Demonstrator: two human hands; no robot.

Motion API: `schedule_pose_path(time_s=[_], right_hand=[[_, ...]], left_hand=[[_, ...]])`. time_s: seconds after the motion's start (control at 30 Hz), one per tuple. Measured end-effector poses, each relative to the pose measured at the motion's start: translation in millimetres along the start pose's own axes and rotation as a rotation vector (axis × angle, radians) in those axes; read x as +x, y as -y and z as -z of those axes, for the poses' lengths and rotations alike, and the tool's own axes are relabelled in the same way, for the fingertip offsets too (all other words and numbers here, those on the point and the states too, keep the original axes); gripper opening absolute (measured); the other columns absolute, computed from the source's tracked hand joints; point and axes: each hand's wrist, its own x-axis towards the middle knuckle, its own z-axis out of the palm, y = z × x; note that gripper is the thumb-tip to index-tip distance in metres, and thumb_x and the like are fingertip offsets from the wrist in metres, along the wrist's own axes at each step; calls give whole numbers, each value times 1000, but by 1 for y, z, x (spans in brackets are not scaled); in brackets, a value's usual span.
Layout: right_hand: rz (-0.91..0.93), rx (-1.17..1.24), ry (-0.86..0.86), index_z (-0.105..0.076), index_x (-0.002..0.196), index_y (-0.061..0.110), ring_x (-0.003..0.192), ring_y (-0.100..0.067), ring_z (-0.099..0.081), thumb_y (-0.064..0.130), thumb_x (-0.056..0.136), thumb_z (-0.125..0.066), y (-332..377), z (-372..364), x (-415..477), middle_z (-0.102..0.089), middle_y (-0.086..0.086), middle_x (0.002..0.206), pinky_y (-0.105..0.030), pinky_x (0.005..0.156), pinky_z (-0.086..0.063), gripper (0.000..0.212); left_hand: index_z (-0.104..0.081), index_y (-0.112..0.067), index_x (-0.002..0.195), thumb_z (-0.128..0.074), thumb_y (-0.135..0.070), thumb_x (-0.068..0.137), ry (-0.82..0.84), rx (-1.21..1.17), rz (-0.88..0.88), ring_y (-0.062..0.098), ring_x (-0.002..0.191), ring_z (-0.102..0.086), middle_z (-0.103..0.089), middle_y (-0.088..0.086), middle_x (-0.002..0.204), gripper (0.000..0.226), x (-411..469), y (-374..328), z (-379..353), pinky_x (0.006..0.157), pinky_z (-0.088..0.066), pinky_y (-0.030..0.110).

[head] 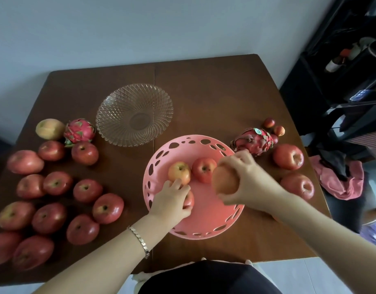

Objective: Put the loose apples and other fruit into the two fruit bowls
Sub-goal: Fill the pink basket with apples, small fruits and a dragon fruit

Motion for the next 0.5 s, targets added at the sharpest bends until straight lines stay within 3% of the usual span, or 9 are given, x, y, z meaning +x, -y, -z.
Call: schedule_pose_path(time_s=[0.07, 0.13, 0.33, 0.5], right_hand=[[-10, -189, 204, -38, 125, 32, 94, -26, -55, 36, 51, -78, 4, -27, 3, -33, -1, 121, -31, 81, -50, 85], [-31, -366, 299, -32, 129, 27, 103, -28, -51, 31, 55, -79, 2, -55, 8, -32, -2, 125, -36, 79, -50, 88], [-132, -377, 240, -40, 122, 26, 108, -29, -39, 25, 65, -76, -4, -92, 14, -25, -8, 127, -36, 71, -49, 67], [-217, -309, 242, -31, 133, 25, 113, -29, -39, 30, 66, -78, 1, -89, 11, -27, -9, 128, -39, 82, -47, 82]], left_hand=[[-46, -23, 122, -53, -43, 84, 12, -10, 6, 21, 104, -40, -43, -1, 122, 44, 1, 0, 1, 60, -38, 27], [-47, -23, 121, -55, -43, 82, 31, -45, 8, 21, 103, -39, -41, -2, 120, 45, 1, 1, 3, 62, -41, 29], [-48, -19, 117, -56, -38, 84, 33, -34, 23, 22, 103, -39, -40, -1, 119, 39, -2, -2, 4, 64, -43, 30], [-32, -31, 134, -56, -39, 81, 37, -58, 21, 28, 119, -31, -26, 4, 138, 58, -3, -11, -5, 79, -46, 35]])
